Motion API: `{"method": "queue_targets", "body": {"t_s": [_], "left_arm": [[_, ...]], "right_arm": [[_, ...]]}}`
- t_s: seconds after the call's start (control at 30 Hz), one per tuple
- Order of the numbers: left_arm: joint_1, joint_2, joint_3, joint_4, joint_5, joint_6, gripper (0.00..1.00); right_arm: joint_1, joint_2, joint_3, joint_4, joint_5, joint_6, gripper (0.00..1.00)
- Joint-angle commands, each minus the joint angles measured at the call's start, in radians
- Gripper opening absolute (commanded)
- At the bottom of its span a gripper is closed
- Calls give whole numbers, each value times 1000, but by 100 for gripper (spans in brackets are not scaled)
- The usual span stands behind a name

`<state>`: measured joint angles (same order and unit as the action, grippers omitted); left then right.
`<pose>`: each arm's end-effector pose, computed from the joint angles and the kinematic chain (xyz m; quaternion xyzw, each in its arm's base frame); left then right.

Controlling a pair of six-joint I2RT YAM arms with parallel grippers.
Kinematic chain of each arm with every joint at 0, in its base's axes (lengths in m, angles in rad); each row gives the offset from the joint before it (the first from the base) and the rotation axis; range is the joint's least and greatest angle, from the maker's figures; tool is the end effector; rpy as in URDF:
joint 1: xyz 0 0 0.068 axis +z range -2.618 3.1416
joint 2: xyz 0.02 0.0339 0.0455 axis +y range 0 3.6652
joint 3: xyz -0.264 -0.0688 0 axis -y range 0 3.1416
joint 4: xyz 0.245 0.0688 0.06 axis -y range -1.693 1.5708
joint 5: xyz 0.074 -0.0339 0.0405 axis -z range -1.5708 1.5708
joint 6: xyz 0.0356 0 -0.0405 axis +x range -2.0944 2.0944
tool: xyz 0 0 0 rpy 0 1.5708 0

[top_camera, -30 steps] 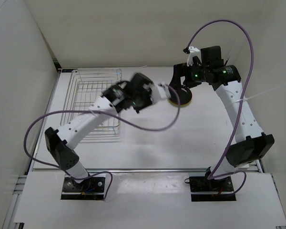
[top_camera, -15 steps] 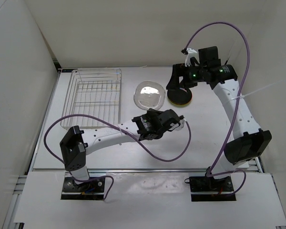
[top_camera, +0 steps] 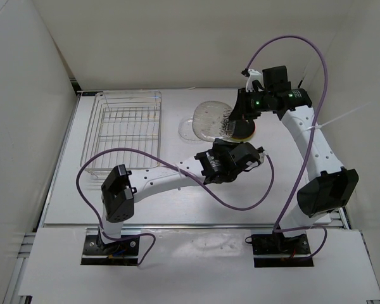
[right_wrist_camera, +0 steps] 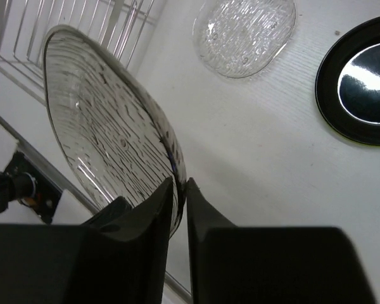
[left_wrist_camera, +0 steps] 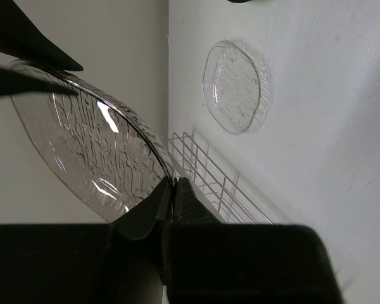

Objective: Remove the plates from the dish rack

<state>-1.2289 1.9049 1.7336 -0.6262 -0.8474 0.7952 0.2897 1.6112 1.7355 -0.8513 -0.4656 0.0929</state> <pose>0.1681 -0.3927 0.3104 0.6337 0.5790 0.2979 0.4176 0.3264 0.1140 0.3969 -0.1812 0.8741 0.2824 0.3512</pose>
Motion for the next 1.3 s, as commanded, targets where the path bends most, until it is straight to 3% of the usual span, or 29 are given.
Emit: {"method": "queue_targets", "body": {"t_s": [0.0, 0.2, 0.4, 0.47, 0.5, 0.57, 0.8, 0.87, 1.0, 1.27], "left_arm": [[-11, -12, 47, 18, -27, -21, 11], [-11, -3, 47, 29, -48, -21, 11], [8, -3, 47, 52, -39, -31, 12], [17, 8, 47, 52, -39, -43, 26], [17, 8, 47, 52, -39, -56, 42], [26, 8, 47, 42, -39, -69, 66], [35, -10, 27, 0, 1, -117, 74], [35, -10, 18, -24, 1, -139, 100], [35, -72, -2, -134, 100, -189, 100], [94, -243, 63, -377, 289, -252, 100]], "right_arm": [[6, -17, -7, 31, -25, 10, 15], [6, -27, -25, 31, -5, 10, 0], [6, -45, -34, 51, 13, 19, 0], [6, -54, -34, 60, 24, 30, 0], [6, -54, -34, 60, 33, 30, 0], [6, -54, -34, 60, 33, 39, 0], [6, -54, -34, 60, 51, 48, 0], [6, -45, -25, 69, 71, 60, 0], [-32, -5, 22, 69, 124, 82, 0], [-92, 243, 225, 35, 142, 62, 0]]}}
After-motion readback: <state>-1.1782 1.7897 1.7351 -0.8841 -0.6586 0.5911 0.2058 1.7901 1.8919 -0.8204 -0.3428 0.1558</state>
